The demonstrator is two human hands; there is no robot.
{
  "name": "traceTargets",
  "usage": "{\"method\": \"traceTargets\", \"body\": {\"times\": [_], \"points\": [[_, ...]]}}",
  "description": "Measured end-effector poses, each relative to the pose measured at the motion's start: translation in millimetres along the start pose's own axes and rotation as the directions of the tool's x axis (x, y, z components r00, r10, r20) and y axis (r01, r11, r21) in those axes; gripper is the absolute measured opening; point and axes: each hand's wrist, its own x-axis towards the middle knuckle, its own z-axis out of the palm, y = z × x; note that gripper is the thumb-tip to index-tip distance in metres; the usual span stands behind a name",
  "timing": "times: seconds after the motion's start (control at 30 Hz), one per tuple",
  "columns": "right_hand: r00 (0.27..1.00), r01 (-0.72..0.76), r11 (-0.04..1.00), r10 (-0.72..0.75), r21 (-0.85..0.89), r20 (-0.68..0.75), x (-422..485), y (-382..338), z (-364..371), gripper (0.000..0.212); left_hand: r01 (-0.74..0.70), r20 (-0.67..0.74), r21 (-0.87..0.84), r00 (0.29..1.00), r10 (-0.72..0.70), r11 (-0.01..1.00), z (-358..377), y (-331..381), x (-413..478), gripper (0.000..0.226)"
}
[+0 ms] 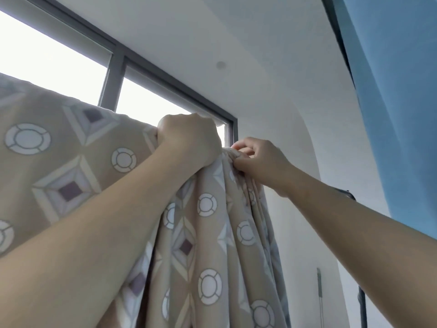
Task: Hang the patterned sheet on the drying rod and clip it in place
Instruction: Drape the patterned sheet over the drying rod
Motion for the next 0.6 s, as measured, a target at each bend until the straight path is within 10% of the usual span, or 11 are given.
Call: {"method": "traceTargets", "body": {"times": [0.43, 0.6], "points": [[0.947, -0.251, 0.957, 0.274, 0.147, -0.167, 27, 60, -22, 0.019, -0.037, -0.148, 0.066, 0.988, 0.047, 0.997, 11, -10, -5, 0.036], [0.838, -0.478, 0.781, 0.543, 0.402, -0.059, 15, 72, -19, 0.018, -0.016, -0.152, 0.057, 0.988, 0.025, 0.998, 11, -21, -8, 0.038]]}}
